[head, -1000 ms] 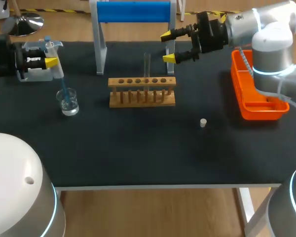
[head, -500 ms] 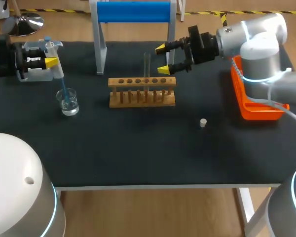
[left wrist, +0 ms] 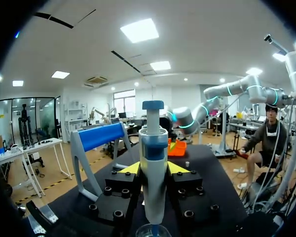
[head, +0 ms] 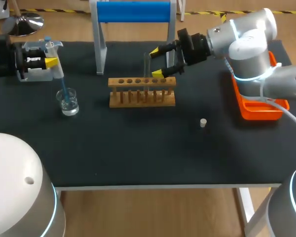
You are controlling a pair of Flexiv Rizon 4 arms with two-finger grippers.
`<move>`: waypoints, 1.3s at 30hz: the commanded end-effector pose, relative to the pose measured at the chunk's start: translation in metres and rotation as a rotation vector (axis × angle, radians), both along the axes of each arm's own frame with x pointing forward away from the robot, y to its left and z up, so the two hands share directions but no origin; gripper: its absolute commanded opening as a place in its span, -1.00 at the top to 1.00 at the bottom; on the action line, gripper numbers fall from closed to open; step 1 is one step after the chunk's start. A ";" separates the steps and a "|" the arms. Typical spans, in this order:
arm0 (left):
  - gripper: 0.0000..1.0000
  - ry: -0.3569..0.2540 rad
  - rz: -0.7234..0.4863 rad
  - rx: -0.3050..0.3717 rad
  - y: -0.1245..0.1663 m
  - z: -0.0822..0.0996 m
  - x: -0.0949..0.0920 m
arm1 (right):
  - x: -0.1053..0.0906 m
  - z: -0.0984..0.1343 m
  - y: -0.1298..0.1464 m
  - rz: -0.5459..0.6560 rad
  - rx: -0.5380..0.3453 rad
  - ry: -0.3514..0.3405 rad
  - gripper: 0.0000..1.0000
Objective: Invert the test tube, pick up the pipette, mount the tip to pipette, aspirate from beaker and dispense into the tube, eject the tip, return the pipette, and cap with the stopper.
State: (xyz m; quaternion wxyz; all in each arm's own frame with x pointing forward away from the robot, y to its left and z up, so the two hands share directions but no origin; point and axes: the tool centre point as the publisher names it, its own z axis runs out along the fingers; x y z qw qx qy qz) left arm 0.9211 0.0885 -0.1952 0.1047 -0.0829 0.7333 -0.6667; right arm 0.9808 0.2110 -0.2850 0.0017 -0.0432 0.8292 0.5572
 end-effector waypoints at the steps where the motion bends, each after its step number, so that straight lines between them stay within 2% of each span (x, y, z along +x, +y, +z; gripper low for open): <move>1: 1.00 0.001 0.000 0.001 0.000 0.001 0.000 | 0.009 -0.001 0.011 0.003 -0.025 -0.002 -1.00; 20: 1.00 0.001 0.000 0.001 0.000 0.001 0.000 | 0.006 -0.003 0.035 -0.043 -0.110 -0.054 -1.00; 39: 1.00 0.001 0.000 0.001 0.000 0.001 0.000 | 0.005 -0.009 0.031 -0.073 -0.157 -0.071 -1.00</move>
